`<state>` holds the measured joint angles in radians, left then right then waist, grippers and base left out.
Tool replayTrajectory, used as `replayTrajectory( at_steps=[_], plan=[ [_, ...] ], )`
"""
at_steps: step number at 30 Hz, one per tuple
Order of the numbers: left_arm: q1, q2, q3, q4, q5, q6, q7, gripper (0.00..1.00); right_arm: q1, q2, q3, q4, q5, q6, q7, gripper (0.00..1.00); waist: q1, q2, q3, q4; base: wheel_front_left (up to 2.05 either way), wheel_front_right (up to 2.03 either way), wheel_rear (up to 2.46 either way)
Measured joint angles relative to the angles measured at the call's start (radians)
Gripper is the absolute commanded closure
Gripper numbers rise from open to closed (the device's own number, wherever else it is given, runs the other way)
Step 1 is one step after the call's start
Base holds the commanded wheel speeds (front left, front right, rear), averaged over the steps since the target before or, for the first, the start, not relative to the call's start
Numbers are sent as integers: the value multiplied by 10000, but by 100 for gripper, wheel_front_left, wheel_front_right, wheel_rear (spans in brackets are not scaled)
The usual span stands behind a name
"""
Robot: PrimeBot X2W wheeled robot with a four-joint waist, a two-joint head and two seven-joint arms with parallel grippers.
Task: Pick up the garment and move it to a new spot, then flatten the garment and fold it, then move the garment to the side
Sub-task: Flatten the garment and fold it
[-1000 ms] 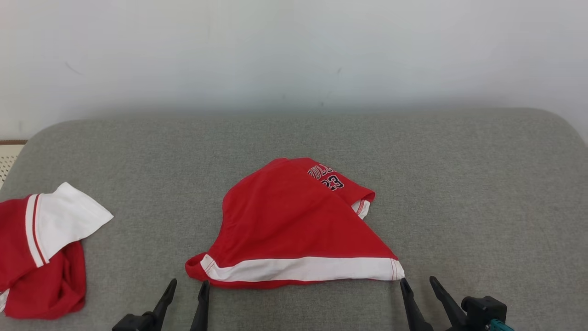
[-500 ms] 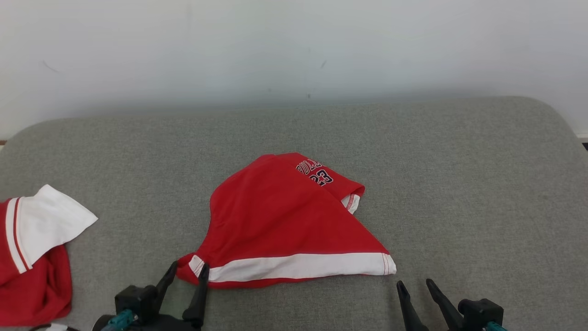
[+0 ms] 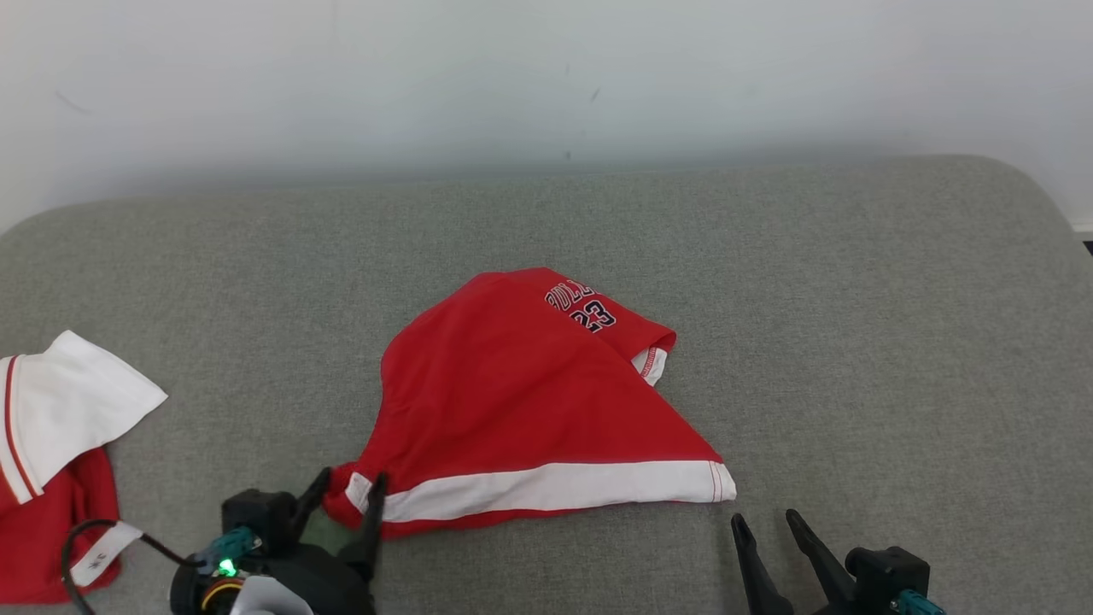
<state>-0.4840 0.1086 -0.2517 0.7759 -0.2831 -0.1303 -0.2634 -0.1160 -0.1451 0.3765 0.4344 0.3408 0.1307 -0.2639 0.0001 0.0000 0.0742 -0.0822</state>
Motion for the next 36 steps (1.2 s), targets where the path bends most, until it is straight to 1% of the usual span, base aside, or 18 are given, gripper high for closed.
replayTrajectory(
  at_steps=[3, 10, 15, 18, 21, 22, 23, 24, 26, 28, 30, 31, 34, 36],
  plan=[
    [-71, 48, -681, 52, -483, 0, 0, 0, -6, 4, -48, -4, -2, 0, 0, 0, 0, 1, 50, 41, 0, 0, 0],
    [-238, 403, -1521, 293, -1323, 0, -2, 0, -39, 59, -94, 10, -42, 0, 0, 0, 0, 0, 113, 212, 0, 0, 0],
    [-312, 604, -2476, 217, -2096, 0, 169, 1, -150, 100, -92, 10, -42, 0, 0, 0, 0, 0, 122, 307, 0, 0, 0],
    [-387, 848, -2963, 59, -2456, 0, 217, 4, -149, 115, -96, 21, -42, 0, 0, 0, -1, 0, 147, 337, 0, 0, 0],
    [-511, 1043, -3340, -127, -2826, 0, 157, 11, -149, 127, -96, 31, -42, 0, 0, 0, 0, 0, 166, 346, 0, 0, 0],
    [-516, 1103, -3476, -196, -2911, 0, 153, 22, -149, 128, -96, 35, -40, 0, 0, 0, -1, 0, 170, 342, 0, 0, 0],
    [-516, 1137, -3588, -263, -3026, 0, 144, 29, -149, 132, -111, 38, -35, 0, 0, 0, -1, 0, 173, 337, 0, 0, 0],
    [-517, 1177, -3733, -330, -3089, 0, 125, 47, -148, 136, -132, 46, -13, 0, 0, 0, 0, 0, 172, 333, 0, 0, 0],
    [-519, 1283, -4046, -433, -3361, 0, 117, 62, -146, 144, -148, 54, -10, 0, 0, 0, 0, 0, 167, 323, 0, 0, 0],
    [-532, 1413, -4332, -483, -3540, 0, 115, 65, -144, 155, -157, 65, -4, 0, 0, 0, -2, 0, 163, 315, 0, 0, 0],
    [-545, 1494, -4596, -573, -3762, 0, 113, 84, -142, 165, -182, 79, 4, 0, 0, 0, -2, 0, 164, 317, 0, 0, 0],
    [-558, 1530, -4711, -631, -3841, 0, 109, 100, -142, 167, -211, 79, 4, 0, 0, 0, -2, 0, 167, 323, 0, 0, 0],
    [-675, 1676, -4763, -836, -4107, 0, 59, 100, -131, 167, -278, 86, 23, 0, 0, 0, -2, 0, 179, 369, 0, 0, 0],
    [-710, 1714, -4579, -1164, -4167, 0, 27, 100, -129, 171, -328, 84, 58, 0, 0, 0, -2, 0, 196, 418, 0, 0, 0]
  ],
)
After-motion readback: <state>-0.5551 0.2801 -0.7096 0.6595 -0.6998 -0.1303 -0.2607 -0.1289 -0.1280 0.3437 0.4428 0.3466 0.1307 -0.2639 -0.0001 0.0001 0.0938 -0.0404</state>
